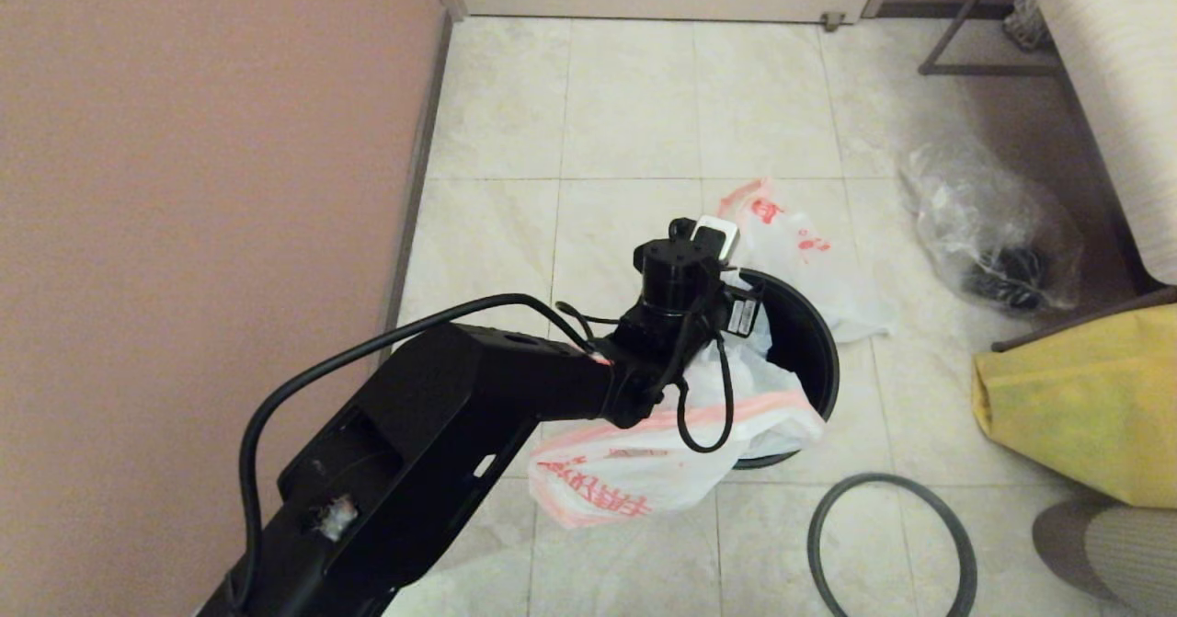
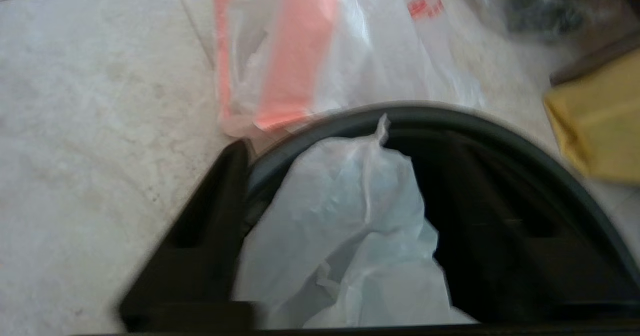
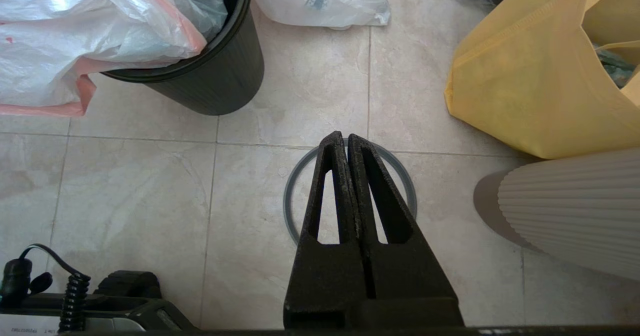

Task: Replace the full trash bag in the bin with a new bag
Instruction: Put the new garbage bag on the trash can

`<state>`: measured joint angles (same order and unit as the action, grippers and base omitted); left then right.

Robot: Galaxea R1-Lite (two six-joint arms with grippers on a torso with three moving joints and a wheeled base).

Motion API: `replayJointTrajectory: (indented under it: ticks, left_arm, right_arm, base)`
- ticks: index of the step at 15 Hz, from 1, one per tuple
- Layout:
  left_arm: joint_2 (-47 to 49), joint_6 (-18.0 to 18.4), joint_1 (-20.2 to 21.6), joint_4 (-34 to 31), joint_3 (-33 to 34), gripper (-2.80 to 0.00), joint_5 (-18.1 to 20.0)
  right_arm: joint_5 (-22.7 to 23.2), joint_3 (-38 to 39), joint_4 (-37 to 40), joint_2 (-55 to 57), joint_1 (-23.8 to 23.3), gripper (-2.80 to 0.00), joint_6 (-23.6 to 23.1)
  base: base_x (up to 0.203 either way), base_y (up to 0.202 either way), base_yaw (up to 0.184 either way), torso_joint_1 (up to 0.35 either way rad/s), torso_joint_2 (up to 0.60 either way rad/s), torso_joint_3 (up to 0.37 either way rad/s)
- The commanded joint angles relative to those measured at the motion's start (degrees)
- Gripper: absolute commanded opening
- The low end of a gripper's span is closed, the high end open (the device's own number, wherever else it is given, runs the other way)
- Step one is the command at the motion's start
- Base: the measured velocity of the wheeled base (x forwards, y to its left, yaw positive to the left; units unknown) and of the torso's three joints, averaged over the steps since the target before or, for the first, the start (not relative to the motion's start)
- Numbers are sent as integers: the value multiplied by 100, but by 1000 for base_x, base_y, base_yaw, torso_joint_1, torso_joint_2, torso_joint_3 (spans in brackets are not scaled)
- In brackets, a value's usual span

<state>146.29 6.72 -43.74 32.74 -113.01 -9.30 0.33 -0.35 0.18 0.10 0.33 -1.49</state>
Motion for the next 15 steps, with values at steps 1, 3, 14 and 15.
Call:
replayJointTrajectory:
  ticks: [1,3,14,15]
  left_arm:
    - [84,48,20,13,-2,-280,103]
    - [84,57,23,13,-2,-280,104]
    - [-415,30,55,597,53,-280,-824]
    - [-501,23,47,599,115,-280,-935]
  right_arm:
    - [2,0,-1,8,2,-280,-1]
    - [2,0,-1,8,2,-280,-1]
    - [2,0,-1,8,2,-280,-1]
    - [2,0,-1,8,2,-280,-1]
  base:
    - [0,0,0,0,0,0]
    - [0,0,0,0,0,0]
    - [0,0,0,0,0,0]
    - [0,0,0,0,0,0]
